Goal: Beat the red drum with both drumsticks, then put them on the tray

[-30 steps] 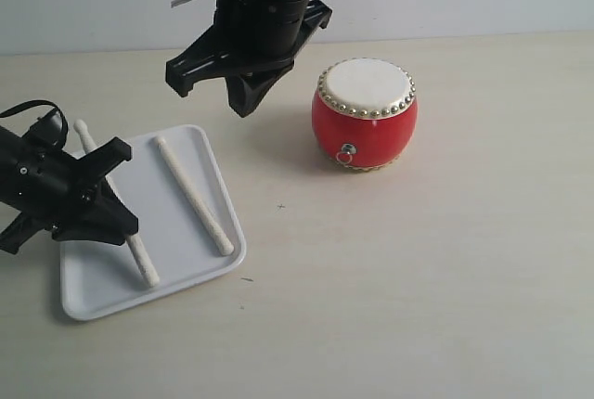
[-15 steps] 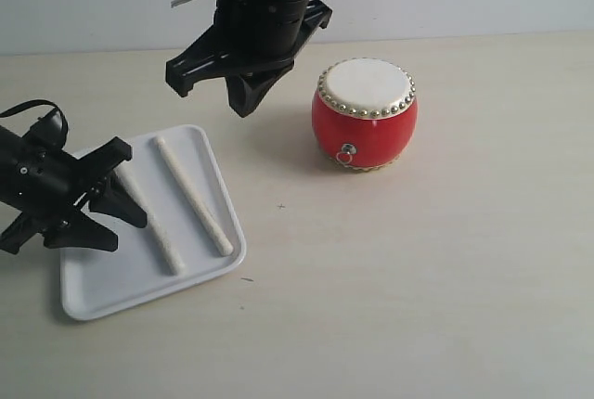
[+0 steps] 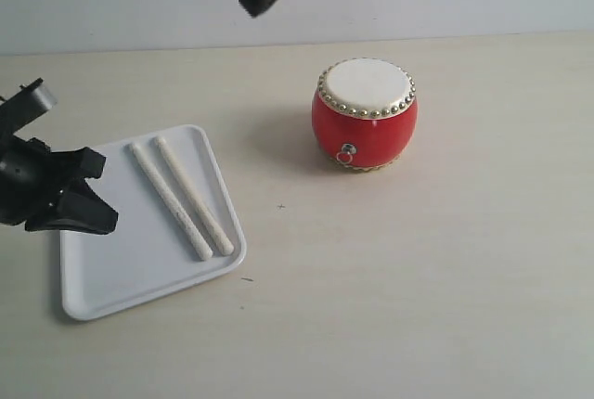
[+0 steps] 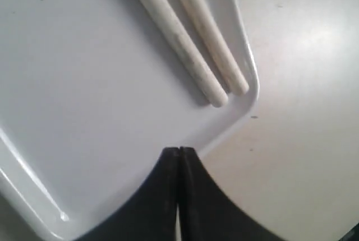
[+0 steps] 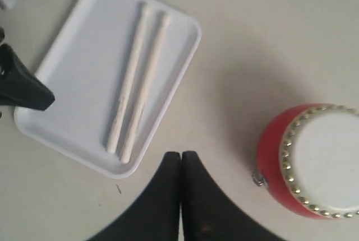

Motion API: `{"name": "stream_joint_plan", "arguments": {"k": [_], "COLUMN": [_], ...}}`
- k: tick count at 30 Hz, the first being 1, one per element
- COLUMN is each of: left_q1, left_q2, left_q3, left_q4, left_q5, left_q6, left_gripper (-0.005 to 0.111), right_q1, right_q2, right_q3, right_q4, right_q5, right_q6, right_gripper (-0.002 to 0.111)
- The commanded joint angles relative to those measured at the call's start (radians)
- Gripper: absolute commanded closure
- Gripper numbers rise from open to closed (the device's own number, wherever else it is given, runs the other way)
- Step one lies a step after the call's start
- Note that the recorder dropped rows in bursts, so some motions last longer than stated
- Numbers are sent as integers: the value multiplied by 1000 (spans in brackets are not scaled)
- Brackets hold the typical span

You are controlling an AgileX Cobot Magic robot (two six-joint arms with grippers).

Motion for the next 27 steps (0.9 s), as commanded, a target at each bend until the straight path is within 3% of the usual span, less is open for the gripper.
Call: {"name": "stream_joint_plan", "arguments": {"k": [1,5,8,15,18,23,27], "left_q1": [2,2,2,0,-45,-87,-87], "left_q2": [-189,-379,-509,-771,-808,-897,-1080], "left_q3": [131,207,229,231,233,268,272], "left_q4": [-231,-472,-574,-571,-550,-558,-515], "left_q5": [-65,-75,-90,-179,-214,-289,-293], "left_q6": [190,440,534,544,542,542,507], "left_gripper": [107,107,107,107,107,107,107], "right_q1": [0,0,0,0,0,0,0], "right_q2": [-198,-398,-572,-982,-1110,-1252,-1302], "right_q3": [66,228,416,885,1043,1241,1338], "right_q4": [-68,-132,-137,-167,-215,-374,-446], "right_q5": [-34,-95,-172,-398,-458,-516,-572], "right_q6": [42,91,135,167,212,381,449], "right_gripper": [108,108,108,108,108,108,108]}}
